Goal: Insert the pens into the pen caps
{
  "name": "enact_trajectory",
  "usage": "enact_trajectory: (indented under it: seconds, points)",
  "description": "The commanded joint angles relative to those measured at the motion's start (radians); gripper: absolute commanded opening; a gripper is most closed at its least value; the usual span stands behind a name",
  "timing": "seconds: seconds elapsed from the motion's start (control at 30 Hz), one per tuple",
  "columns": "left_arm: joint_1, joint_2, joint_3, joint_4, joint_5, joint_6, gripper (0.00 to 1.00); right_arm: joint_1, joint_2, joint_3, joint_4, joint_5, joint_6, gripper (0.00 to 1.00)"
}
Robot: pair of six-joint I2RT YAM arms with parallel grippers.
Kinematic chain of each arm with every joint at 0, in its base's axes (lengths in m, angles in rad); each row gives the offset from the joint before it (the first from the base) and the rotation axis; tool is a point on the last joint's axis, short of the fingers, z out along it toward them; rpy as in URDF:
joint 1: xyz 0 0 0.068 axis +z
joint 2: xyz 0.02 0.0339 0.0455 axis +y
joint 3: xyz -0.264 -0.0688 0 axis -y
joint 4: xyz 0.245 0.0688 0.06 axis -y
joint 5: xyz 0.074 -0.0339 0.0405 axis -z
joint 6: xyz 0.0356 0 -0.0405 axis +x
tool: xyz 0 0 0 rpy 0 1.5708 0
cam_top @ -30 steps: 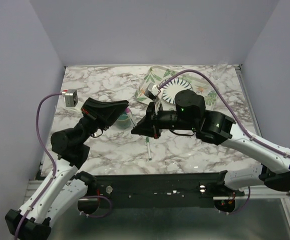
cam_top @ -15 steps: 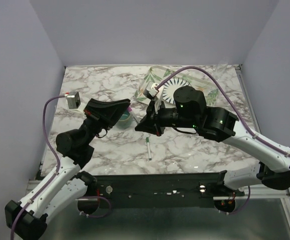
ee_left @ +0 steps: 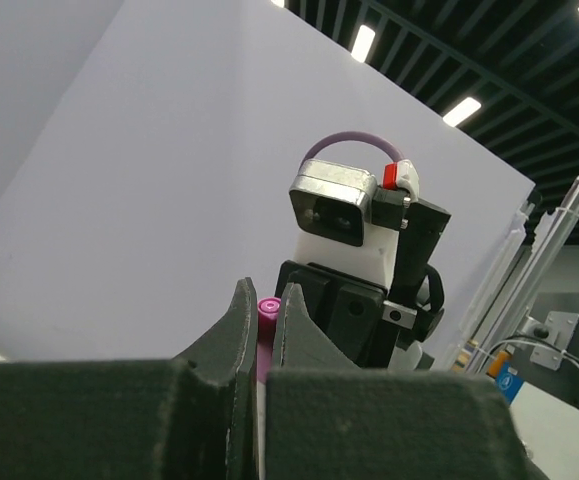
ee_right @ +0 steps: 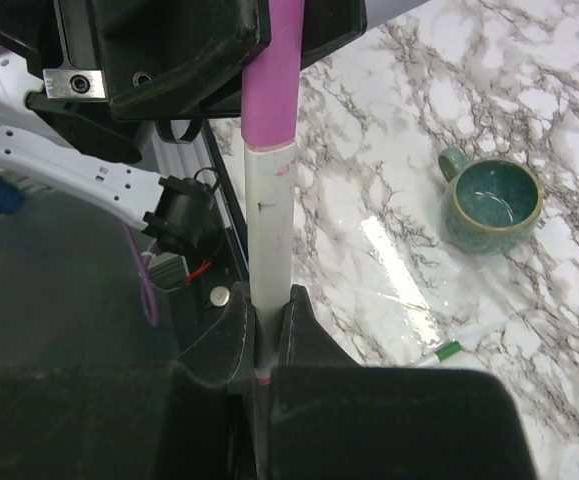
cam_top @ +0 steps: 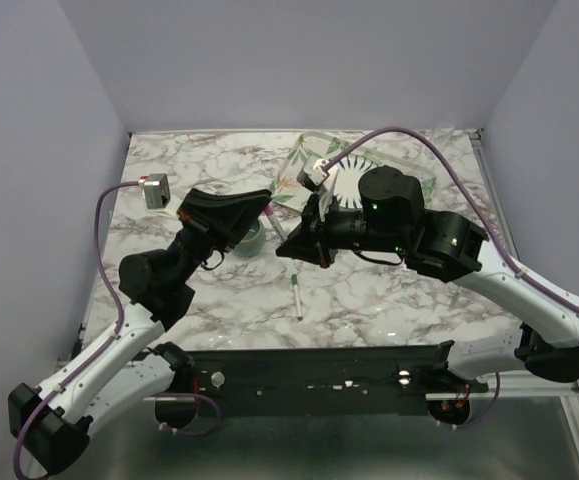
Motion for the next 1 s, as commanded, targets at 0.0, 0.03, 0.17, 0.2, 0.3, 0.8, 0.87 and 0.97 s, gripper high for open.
enact_trajectory:
  seconds: [0.0,0.03,0.17,0.2,0.3,0.8,0.87,0.97]
  points:
    - [-0.102,0.032,-0.028,-0.457,0.295,0.092,0.00,-0.022,0.014,0.207,0.686,0.136,-0.090,0.01]
    - [-0.103,0.024,-0.022,-0.477,0.286,0.104,0.00,-0.022,0.004,0.175,0.721,0.133,-0.099,0.01]
    - [-0.108,0.021,0.012,-0.627,0.230,0.155,0.00,-0.022,0.020,0.248,0.648,0.164,-0.193,0.01]
    - [-0.109,0.018,0.016,-0.655,0.227,0.176,0.00,-0.022,0.024,0.251,0.641,0.164,-0.208,0.01]
    - [-0.111,0.006,0.004,-0.629,0.220,0.173,0.00,-0.023,0.021,0.222,0.650,0.171,-0.253,0.01]
    - [-0.132,-0.015,-0.001,-0.701,0.305,0.296,0.00,-0.195,0.011,0.185,0.776,-0.103,0.140,0.01]
    - [-0.132,-0.002,-0.048,-0.634,0.339,0.264,0.00,-0.195,0.009,0.150,0.810,-0.164,0.184,0.01]
    - [-0.132,0.014,-0.108,-0.485,0.390,0.170,0.00,-0.197,0.006,0.090,0.862,-0.214,0.230,0.01]
